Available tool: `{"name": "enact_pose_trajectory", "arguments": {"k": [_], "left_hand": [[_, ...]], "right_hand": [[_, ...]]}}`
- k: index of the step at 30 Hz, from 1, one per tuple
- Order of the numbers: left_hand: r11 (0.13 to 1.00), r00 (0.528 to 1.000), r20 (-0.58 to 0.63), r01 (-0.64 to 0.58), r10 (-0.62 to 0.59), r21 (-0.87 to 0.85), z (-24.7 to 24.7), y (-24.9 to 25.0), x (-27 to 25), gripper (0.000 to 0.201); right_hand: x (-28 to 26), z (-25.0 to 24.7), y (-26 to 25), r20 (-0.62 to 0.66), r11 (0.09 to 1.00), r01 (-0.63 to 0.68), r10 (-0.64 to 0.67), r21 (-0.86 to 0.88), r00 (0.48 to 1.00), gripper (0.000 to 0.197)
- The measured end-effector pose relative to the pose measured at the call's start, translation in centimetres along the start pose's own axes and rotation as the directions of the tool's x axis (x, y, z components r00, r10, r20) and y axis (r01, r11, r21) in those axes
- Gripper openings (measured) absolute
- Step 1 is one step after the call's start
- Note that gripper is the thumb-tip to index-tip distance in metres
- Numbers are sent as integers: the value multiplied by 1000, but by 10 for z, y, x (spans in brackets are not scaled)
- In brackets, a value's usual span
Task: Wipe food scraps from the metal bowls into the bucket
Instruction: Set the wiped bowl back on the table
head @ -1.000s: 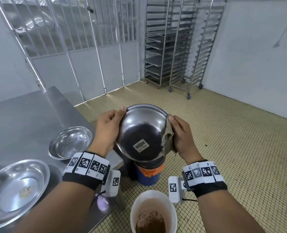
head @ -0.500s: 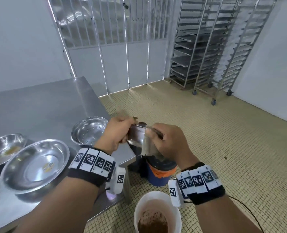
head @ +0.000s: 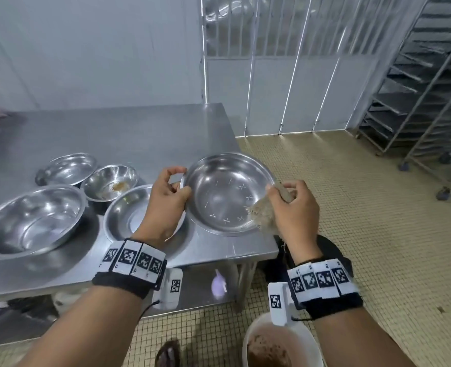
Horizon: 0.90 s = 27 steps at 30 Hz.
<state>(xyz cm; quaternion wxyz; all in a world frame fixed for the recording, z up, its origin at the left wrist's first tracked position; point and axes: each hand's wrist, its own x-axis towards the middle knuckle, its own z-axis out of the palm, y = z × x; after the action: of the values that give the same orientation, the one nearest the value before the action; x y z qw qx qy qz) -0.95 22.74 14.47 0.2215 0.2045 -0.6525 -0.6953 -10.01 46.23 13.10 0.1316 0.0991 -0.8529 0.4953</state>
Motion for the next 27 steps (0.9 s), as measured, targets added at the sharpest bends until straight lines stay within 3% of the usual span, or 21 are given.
{"name": "enact_pose_trajectory", "arguments": {"k": [2, 5, 10, 15, 19, 27], "left_hand": [[999, 1000, -3, -29, 29, 37, -24, -2, 21, 52], [997, 1000, -6, -21, 22, 77, -57, -6, 62, 50], [912, 1000, 18, -12, 5, 409, -116, -12, 139, 41], [815, 988, 131, -10, -81, 579, -161, -30, 201, 50], [799, 974, 142, 55, -174, 599, -167, -44, 238, 52], [794, 951, 120, 165, -286, 585, -142, -78, 293, 49]], "right_hand": [[12, 30, -12, 101, 998, -53, 49, 31, 994, 35], [31, 81, -36, 223, 998, -61, 54, 27, 973, 18], [69, 180, -62, 249, 993, -115, 121, -42, 961, 17], [98, 248, -80, 323, 979, -138, 181, -151, 929, 27], [119, 274, -74, 387, 949, -146, 251, -280, 887, 26], [179, 307, -41, 428, 921, -125, 287, -369, 857, 24]]}}
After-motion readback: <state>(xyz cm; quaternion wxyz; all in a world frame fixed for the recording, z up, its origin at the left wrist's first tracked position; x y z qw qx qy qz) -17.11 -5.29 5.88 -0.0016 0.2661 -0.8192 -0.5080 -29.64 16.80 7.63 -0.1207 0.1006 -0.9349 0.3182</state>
